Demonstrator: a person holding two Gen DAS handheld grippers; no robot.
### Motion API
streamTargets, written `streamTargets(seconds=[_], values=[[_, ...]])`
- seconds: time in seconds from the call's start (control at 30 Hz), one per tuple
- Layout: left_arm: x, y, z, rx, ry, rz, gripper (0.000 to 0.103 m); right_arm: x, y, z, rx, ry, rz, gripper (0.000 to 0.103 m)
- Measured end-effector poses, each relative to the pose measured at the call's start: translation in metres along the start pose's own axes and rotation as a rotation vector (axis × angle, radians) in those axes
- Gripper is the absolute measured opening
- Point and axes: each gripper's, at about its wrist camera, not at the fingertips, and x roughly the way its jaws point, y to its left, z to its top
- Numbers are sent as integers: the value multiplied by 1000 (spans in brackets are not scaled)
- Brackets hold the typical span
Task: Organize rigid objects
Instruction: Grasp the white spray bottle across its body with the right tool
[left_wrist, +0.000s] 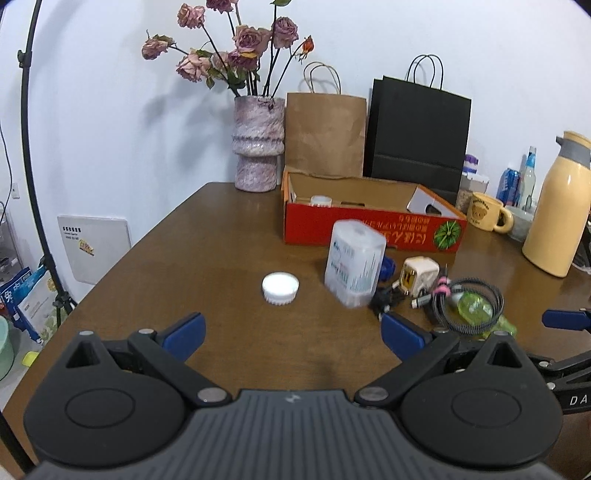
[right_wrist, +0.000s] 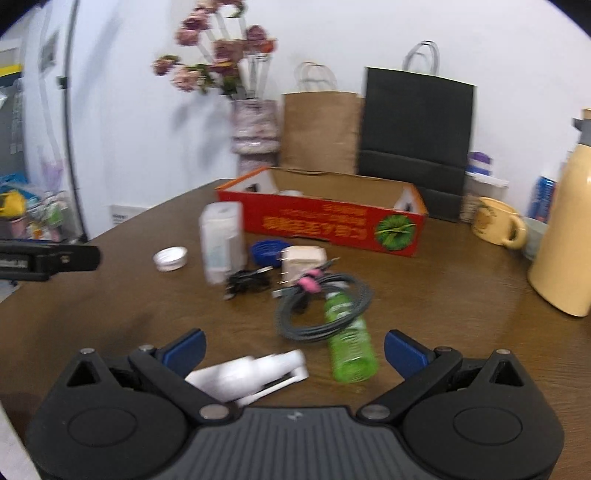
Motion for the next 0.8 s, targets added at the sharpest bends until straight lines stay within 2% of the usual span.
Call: streamTargets(seconds=[0.3, 0.53, 0.8], values=[[-11, 6, -31, 4, 43, 33, 103, 15, 15, -17, -93, 32, 110, 103], [-19, 15, -42, -16, 60, 65, 103, 34, 18, -14, -173, 78, 159, 103], [-22, 18, -43, -30, 55, 75, 103, 61, 9, -10, -135, 137, 182, 103]])
